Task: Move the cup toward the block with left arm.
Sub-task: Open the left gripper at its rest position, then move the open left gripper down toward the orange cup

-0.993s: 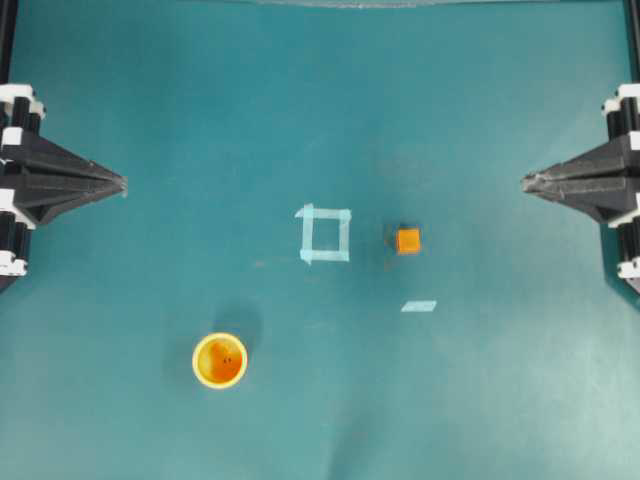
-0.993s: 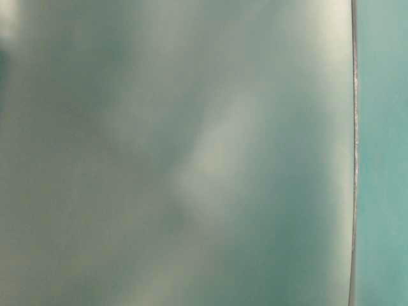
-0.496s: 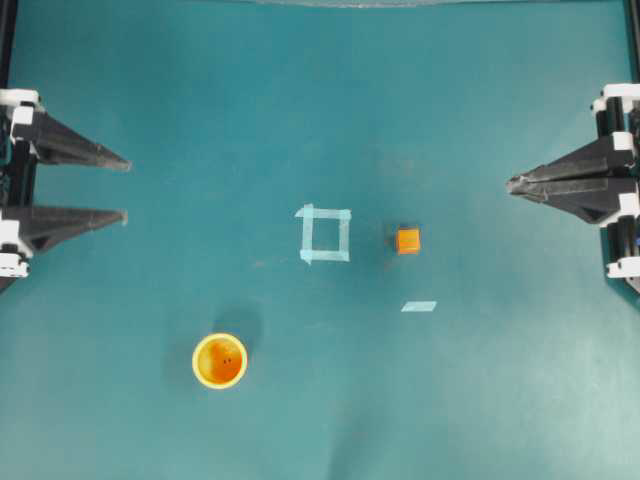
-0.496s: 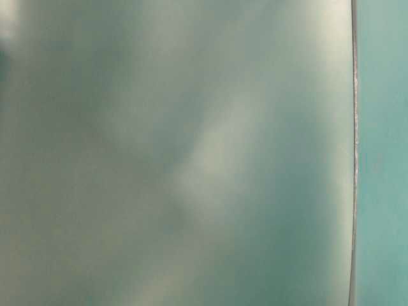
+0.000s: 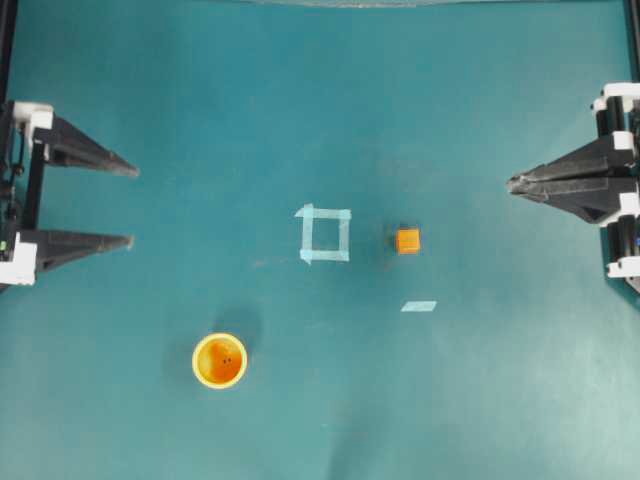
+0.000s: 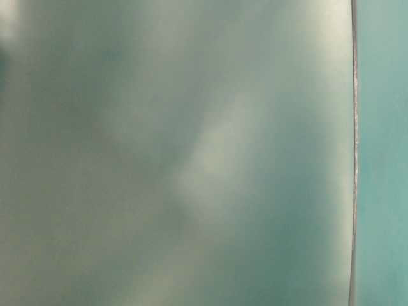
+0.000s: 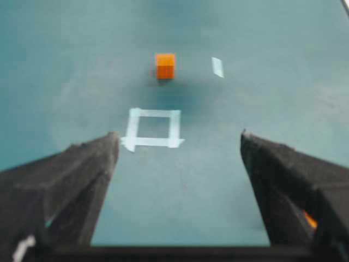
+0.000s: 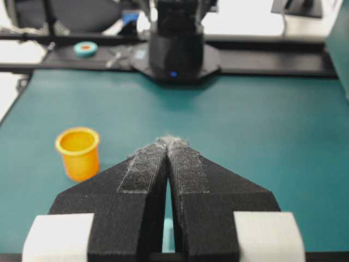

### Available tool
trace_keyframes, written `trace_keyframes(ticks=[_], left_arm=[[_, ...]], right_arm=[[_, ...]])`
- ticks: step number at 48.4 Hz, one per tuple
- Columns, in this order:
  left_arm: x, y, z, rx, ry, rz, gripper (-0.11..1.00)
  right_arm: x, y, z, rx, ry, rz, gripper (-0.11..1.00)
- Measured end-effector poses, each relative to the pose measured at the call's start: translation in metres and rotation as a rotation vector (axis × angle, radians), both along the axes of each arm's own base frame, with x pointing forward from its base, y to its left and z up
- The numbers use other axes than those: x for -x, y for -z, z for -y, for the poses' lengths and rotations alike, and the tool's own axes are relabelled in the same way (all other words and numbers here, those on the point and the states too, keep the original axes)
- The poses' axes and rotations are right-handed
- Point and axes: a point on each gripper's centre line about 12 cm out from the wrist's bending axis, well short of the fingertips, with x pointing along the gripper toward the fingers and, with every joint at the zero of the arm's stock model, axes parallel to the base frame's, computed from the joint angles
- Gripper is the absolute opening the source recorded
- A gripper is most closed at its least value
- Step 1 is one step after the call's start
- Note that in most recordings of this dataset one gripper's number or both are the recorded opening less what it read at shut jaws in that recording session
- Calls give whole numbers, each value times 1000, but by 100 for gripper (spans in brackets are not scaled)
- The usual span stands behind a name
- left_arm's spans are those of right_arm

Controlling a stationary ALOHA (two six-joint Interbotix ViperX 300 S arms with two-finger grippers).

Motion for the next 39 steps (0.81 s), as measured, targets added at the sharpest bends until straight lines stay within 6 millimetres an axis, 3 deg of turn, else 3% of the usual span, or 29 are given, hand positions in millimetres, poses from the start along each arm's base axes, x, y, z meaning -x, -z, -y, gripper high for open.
trace_keyframes(ticks=[16,39], left_arm=[[-15,31,32,-33,148,-149,87],[-66,73,79,-58,275,-334,87]], right_arm=[[0,0,0,0,0,0,0],[0,0,0,0,0,2,0]])
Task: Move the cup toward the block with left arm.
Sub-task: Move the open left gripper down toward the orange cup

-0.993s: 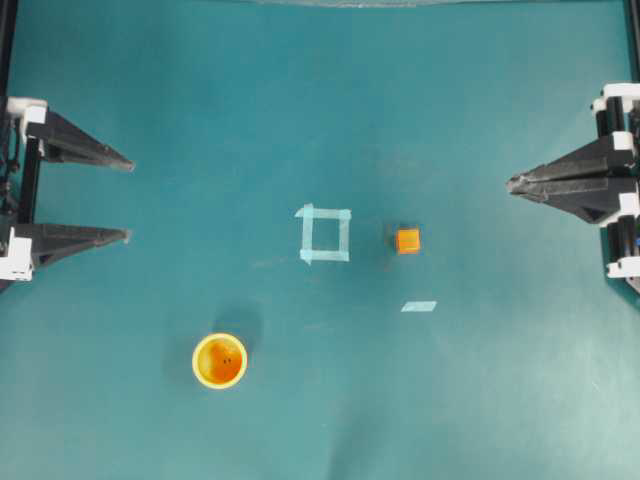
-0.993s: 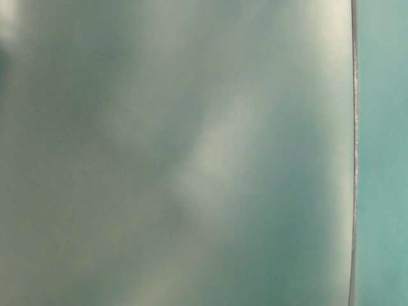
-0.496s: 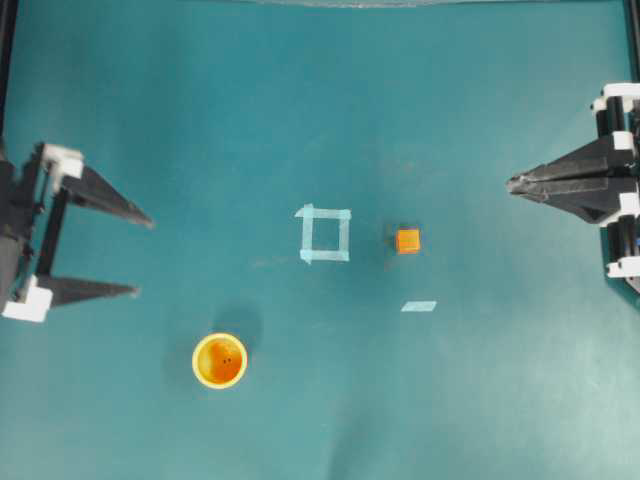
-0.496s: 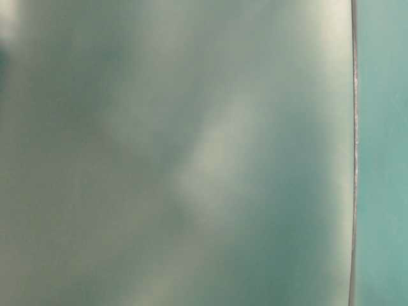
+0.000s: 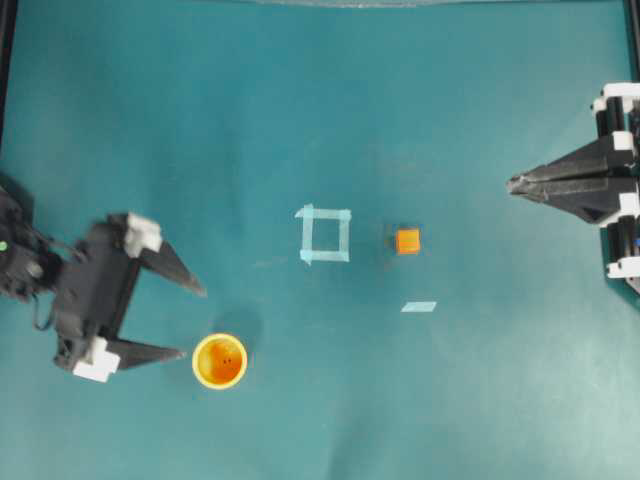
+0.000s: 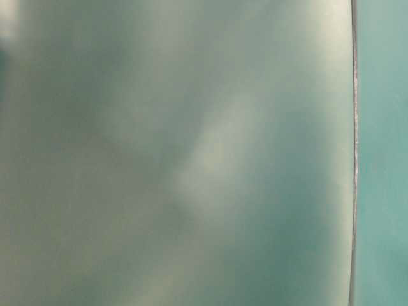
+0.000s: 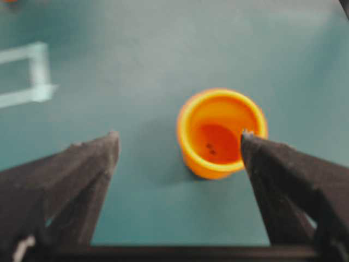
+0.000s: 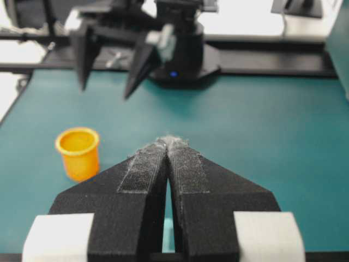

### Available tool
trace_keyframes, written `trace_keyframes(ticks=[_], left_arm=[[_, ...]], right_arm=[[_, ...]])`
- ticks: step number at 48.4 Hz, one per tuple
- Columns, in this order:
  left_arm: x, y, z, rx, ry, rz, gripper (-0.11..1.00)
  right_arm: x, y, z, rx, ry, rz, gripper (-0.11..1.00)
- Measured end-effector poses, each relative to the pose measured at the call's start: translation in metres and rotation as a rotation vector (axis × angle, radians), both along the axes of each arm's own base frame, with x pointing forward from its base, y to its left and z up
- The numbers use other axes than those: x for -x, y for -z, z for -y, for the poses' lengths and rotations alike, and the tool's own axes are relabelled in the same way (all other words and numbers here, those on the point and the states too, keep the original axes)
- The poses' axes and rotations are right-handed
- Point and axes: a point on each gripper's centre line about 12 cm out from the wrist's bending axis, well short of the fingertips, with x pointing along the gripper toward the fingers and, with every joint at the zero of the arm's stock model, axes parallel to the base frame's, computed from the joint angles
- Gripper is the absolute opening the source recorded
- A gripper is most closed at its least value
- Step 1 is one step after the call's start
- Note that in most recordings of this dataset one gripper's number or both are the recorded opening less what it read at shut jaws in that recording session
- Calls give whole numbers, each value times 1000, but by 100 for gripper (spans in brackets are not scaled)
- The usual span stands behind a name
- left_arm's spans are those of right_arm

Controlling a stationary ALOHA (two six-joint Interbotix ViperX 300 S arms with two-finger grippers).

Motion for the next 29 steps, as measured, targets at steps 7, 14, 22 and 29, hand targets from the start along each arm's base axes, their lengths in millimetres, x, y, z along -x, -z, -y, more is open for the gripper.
trace_keyframes(ticks=[7,14,22,29], left_arm=[[-3,17,11,-18,33,-51,87],[-6,23,14,-17,39,-54,87],[-3,31,14,-15,37,-65,87],[0,42,12,8,17,-81,87]], right_arm=[[0,-1,0,0,0,2,0],[0,-3,0,-3,0,6,0],[0,-3,0,-3,0,6,0],[0,-3,0,-3,0,9,0]])
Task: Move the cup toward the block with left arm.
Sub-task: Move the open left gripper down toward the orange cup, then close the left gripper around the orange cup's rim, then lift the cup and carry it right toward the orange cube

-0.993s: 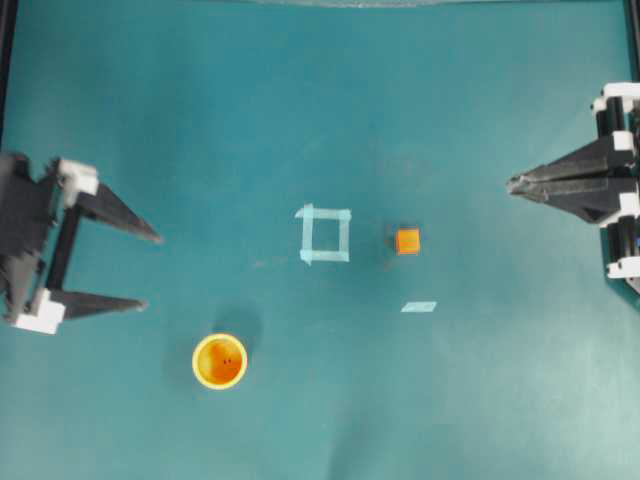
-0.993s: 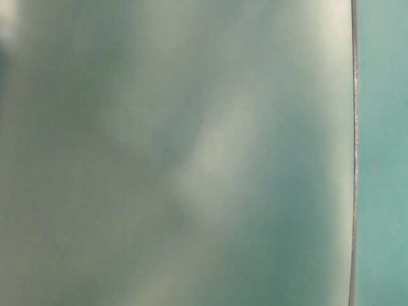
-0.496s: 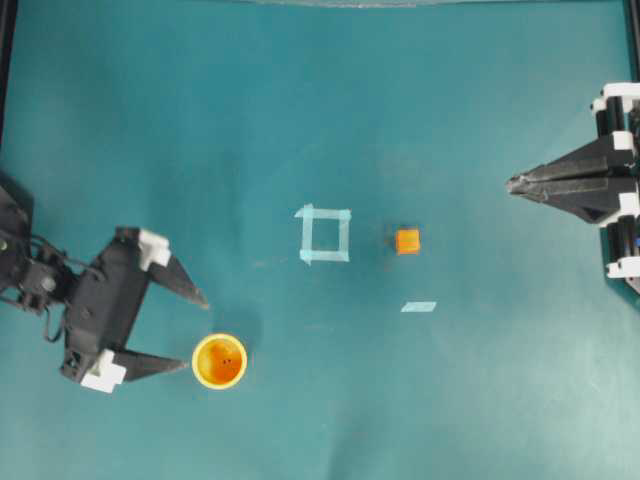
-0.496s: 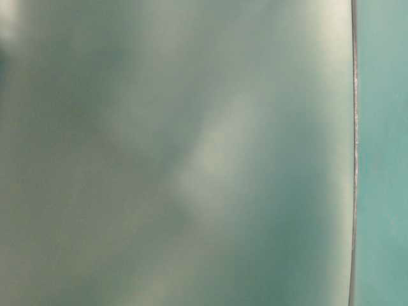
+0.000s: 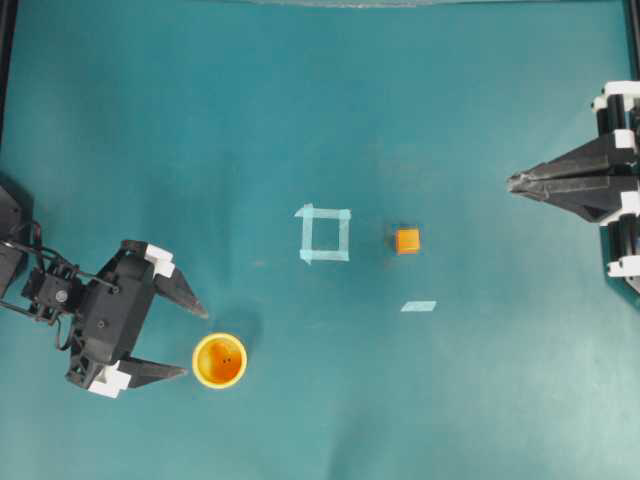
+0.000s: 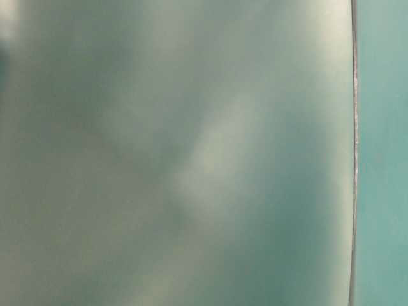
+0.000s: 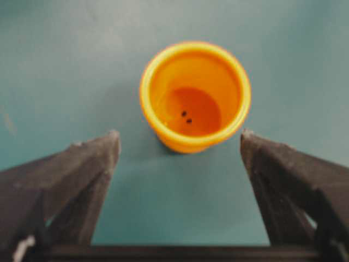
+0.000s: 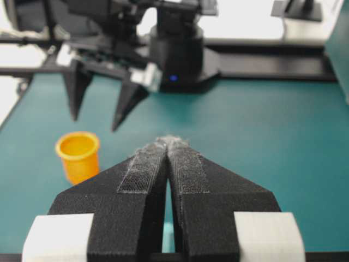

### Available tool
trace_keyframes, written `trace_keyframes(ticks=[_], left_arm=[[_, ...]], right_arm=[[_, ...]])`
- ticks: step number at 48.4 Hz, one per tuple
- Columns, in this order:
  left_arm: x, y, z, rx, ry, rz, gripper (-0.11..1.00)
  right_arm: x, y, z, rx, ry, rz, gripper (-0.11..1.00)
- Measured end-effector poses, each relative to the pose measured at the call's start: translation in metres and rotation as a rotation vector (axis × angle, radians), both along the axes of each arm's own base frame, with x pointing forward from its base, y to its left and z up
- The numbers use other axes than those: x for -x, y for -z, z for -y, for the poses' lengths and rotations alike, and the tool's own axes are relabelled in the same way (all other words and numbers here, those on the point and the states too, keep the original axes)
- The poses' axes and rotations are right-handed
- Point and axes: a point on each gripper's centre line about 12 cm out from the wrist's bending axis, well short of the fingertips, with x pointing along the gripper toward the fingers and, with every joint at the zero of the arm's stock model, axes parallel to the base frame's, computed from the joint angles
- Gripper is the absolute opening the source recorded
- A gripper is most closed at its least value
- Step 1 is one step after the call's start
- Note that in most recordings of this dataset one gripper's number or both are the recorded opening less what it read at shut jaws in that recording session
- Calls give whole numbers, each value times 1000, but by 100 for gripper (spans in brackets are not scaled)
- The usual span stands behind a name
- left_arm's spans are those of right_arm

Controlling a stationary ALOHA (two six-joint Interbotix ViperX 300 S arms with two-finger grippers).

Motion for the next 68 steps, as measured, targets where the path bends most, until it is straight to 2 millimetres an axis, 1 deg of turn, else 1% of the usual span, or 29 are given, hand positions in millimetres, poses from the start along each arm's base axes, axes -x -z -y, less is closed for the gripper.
trace_keyframes(ticks=[14,21,26,31,42,57,64,68], left_arm=[[-7,24,5,48,-35,-21,87],[-11,36,15,59,-19,-28,87],[-18,41,24,67,-3,-23,87],[-25,45,28,70,-1,-21,87],[-40,49,34,75,-3,-11,87],[-47,47,37,79,-2,0,87],[-53,46,38,83,-5,8,83],[-55,45,37,83,-10,7,74]], right_arm=[[0,1,0,-2,-2,-3,0],[-1,-3,0,0,0,6,0],[-1,-3,0,0,0,6,0],[-1,-3,0,0,0,6,0],[-1,-3,0,0,0,6,0],[-1,-3,0,0,0,6,0],[-1,-3,0,-2,0,8,0],[-1,-3,0,-2,0,6,0]])
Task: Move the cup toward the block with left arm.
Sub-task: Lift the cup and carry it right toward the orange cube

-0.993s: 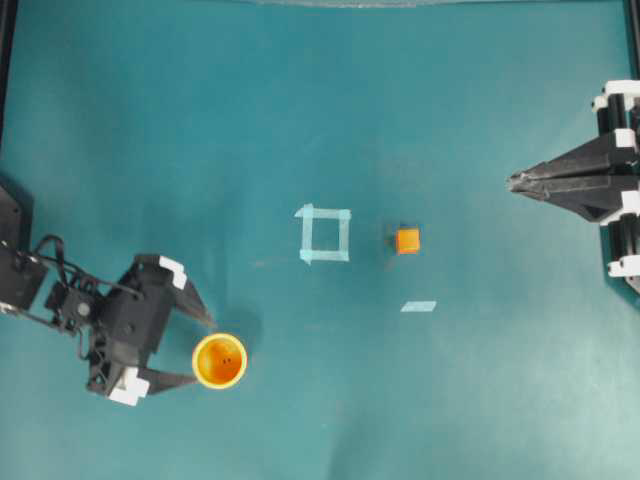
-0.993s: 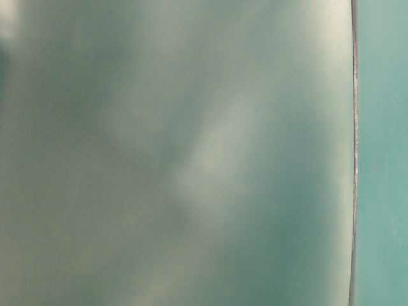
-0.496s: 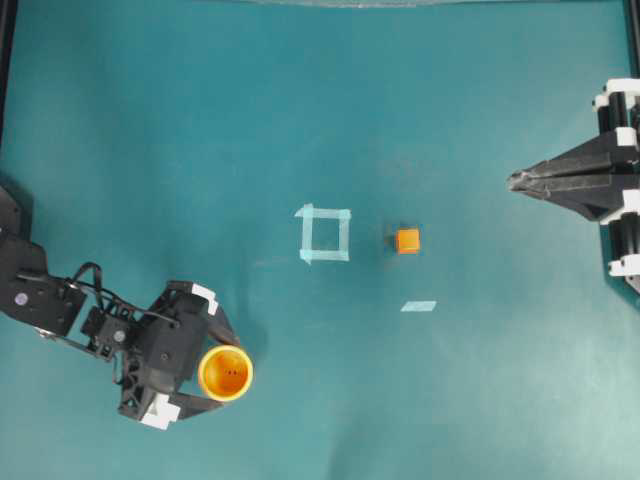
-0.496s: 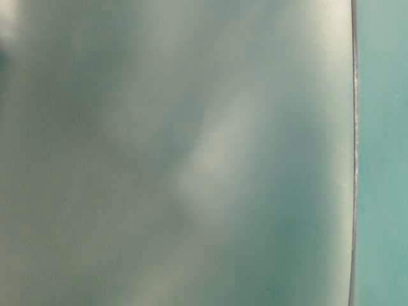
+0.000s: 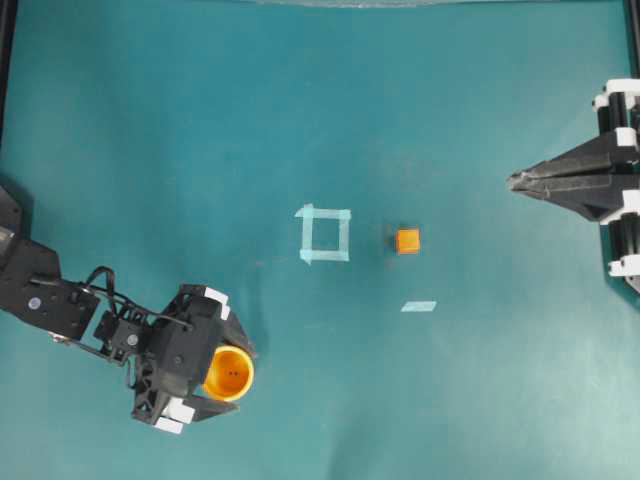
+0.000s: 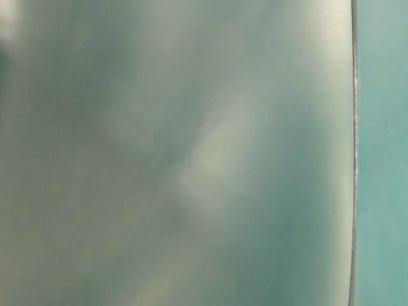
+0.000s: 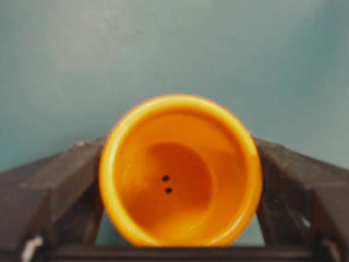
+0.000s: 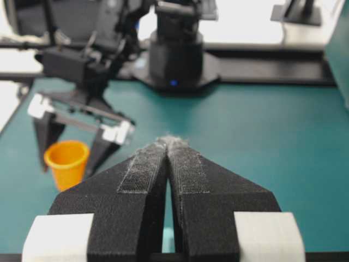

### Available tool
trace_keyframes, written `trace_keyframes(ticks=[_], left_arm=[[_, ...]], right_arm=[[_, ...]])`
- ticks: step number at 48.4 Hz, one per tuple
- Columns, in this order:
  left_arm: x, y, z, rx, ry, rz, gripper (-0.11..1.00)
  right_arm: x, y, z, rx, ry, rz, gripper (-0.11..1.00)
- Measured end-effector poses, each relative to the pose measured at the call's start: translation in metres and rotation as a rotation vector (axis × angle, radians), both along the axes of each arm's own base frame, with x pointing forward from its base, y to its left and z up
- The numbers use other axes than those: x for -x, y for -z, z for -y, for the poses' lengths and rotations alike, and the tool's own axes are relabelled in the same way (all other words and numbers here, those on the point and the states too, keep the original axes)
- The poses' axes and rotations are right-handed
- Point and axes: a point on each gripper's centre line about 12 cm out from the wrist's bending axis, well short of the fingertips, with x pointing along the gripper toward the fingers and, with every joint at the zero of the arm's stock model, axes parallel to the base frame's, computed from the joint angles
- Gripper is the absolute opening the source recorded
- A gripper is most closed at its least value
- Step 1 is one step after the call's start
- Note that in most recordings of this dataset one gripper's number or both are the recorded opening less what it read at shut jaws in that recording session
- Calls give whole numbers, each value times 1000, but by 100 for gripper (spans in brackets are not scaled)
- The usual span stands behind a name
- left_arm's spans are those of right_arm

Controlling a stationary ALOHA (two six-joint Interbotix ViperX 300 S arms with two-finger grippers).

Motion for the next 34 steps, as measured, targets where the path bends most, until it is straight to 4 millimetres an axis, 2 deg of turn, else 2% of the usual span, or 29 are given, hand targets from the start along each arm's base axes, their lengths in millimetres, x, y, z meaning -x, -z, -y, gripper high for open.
trace_keyframes(ticks=[4,16,21,34], left_arm=[[-3,-1,0,-2,-3,-4,69],[-10,-5,2,-27,1,-37,69],[-18,-13,1,-28,-8,-33,69],[-53,-42,-32,-6,-123,7,69]], right_arm=[[0,0,0,0,0,2,0],[0,0,0,0,0,0,0],[0,0,0,0,0,0,0],[0,0,0,2,0,2,0]])
